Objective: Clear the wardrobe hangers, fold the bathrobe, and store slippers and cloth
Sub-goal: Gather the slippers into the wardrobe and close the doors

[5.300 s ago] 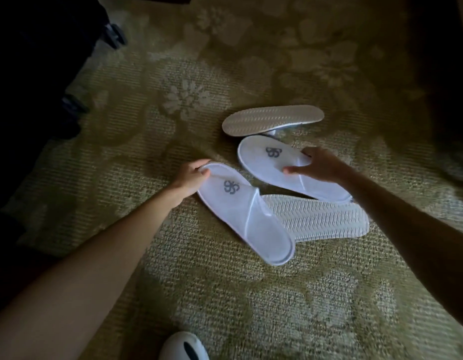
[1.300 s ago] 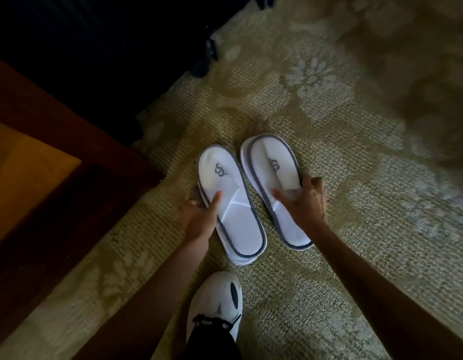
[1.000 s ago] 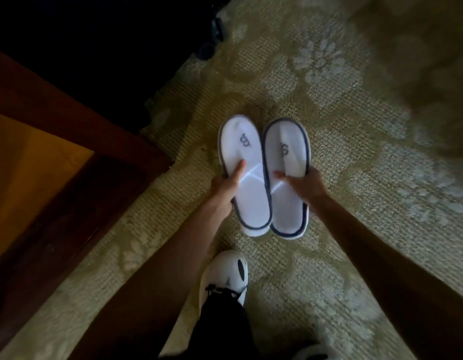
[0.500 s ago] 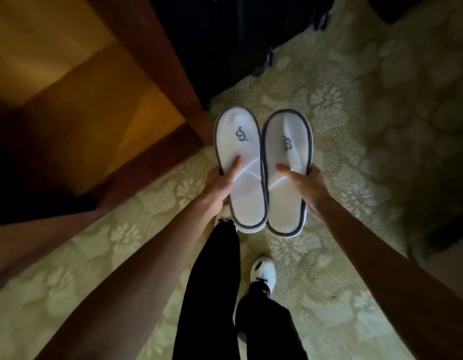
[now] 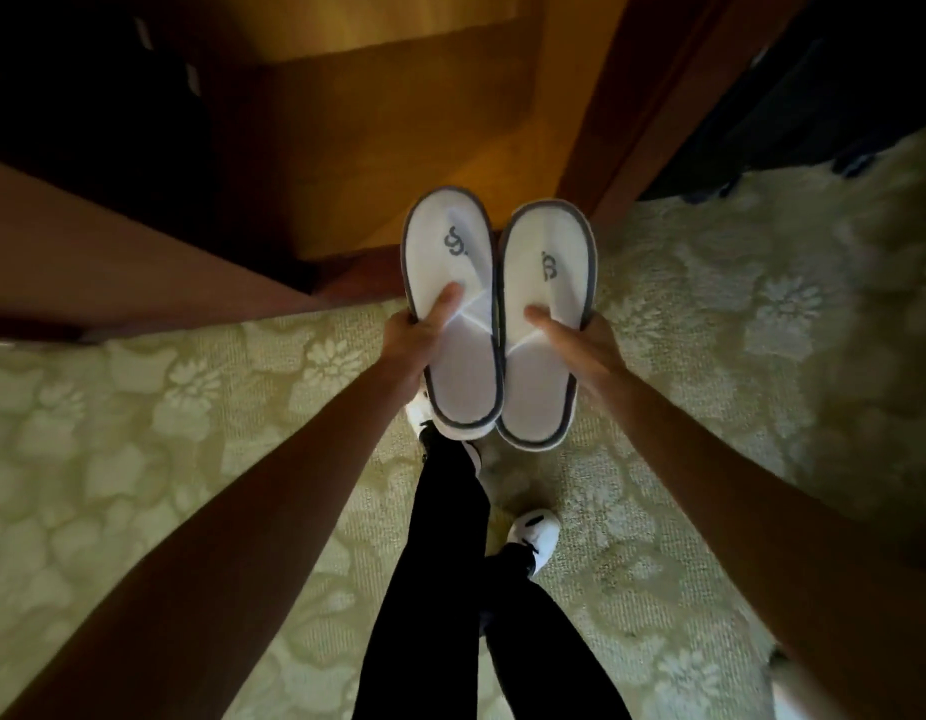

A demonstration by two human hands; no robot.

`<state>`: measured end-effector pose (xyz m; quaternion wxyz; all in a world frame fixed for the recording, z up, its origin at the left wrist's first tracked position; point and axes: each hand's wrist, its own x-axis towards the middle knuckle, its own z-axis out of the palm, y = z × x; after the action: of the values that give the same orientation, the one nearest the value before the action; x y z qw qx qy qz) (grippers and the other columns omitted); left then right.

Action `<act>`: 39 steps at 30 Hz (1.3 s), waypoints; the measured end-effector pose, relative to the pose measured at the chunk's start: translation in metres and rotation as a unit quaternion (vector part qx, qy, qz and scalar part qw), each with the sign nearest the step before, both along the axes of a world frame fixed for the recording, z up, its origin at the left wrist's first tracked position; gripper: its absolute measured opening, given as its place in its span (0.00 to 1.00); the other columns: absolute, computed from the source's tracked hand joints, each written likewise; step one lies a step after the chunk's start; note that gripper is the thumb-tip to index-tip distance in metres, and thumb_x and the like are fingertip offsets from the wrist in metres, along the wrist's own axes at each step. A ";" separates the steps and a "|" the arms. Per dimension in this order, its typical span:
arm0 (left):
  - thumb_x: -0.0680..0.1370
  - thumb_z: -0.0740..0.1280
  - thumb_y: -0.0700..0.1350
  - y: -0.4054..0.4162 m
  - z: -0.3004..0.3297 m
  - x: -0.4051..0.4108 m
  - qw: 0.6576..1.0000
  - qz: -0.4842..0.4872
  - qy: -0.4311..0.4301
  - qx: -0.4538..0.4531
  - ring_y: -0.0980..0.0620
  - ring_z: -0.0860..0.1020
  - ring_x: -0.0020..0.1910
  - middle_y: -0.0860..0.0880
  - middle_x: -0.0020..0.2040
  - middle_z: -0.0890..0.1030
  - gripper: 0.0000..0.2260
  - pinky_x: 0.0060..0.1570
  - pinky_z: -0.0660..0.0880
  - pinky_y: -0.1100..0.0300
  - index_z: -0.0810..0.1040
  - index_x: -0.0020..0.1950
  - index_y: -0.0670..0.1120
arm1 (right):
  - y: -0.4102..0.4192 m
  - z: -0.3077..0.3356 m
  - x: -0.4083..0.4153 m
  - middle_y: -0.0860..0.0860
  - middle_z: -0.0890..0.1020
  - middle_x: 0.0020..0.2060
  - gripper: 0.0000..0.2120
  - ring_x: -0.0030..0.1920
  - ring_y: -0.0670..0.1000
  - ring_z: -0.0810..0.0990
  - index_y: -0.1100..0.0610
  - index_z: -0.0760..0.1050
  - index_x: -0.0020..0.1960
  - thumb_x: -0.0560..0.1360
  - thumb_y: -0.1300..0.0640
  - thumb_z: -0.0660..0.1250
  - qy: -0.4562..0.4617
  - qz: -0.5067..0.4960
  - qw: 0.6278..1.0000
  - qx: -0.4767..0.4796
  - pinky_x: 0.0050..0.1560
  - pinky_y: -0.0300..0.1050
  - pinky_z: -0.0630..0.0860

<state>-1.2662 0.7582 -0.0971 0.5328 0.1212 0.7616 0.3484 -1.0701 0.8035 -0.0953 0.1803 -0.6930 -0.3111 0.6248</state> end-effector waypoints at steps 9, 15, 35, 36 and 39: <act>0.69 0.75 0.65 0.097 -0.024 -0.088 0.998 0.030 0.018 0.051 0.49 0.84 0.48 0.52 0.48 0.83 0.20 0.50 0.83 0.50 0.77 0.49 0.52 | 0.115 -0.013 -0.095 0.48 0.82 0.56 0.37 0.57 0.52 0.81 0.50 0.76 0.68 0.63 0.34 0.75 -0.061 0.080 0.993 0.065 0.60 0.51 0.79; 0.70 0.74 0.65 0.195 -0.067 -0.131 0.992 0.017 0.096 0.078 0.51 0.83 0.49 0.53 0.53 0.83 0.29 0.45 0.83 0.54 0.76 0.66 0.51 | 0.200 -0.052 -0.141 0.46 0.78 0.55 0.36 0.54 0.50 0.78 0.54 0.70 0.71 0.69 0.40 0.76 -0.119 0.043 0.985 0.117 0.49 0.43 0.75; 0.78 0.71 0.49 0.434 -0.341 -0.164 0.975 -0.057 0.122 0.174 0.40 0.74 0.67 0.41 0.73 0.69 0.35 0.58 0.77 0.46 0.57 0.80 0.48 | 0.430 -0.321 -0.179 0.59 0.69 0.73 0.38 0.71 0.62 0.69 0.55 0.58 0.80 0.77 0.42 0.68 -0.278 0.083 0.910 0.298 0.69 0.54 0.68; 0.79 0.71 0.47 0.439 -0.347 -0.163 0.973 -0.063 0.141 0.172 0.39 0.74 0.67 0.40 0.74 0.67 0.34 0.55 0.76 0.49 0.56 0.79 0.48 | 0.433 -0.330 -0.180 0.60 0.69 0.74 0.38 0.72 0.63 0.69 0.56 0.57 0.80 0.77 0.43 0.68 -0.287 0.093 0.902 0.309 0.69 0.54 0.68; 0.80 0.69 0.49 0.451 -0.367 -0.159 0.972 -0.099 0.189 0.102 0.37 0.66 0.72 0.39 0.76 0.59 0.35 0.60 0.73 0.49 0.53 0.79 0.45 | 0.438 -0.354 -0.183 0.62 0.67 0.73 0.37 0.70 0.64 0.70 0.56 0.57 0.80 0.77 0.46 0.69 -0.349 0.122 0.868 0.331 0.67 0.55 0.69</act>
<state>-1.4249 1.2090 -0.4638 0.3958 0.3140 0.7930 0.3406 -1.2528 1.2419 -0.4491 0.2008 -0.7224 -0.6241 0.2197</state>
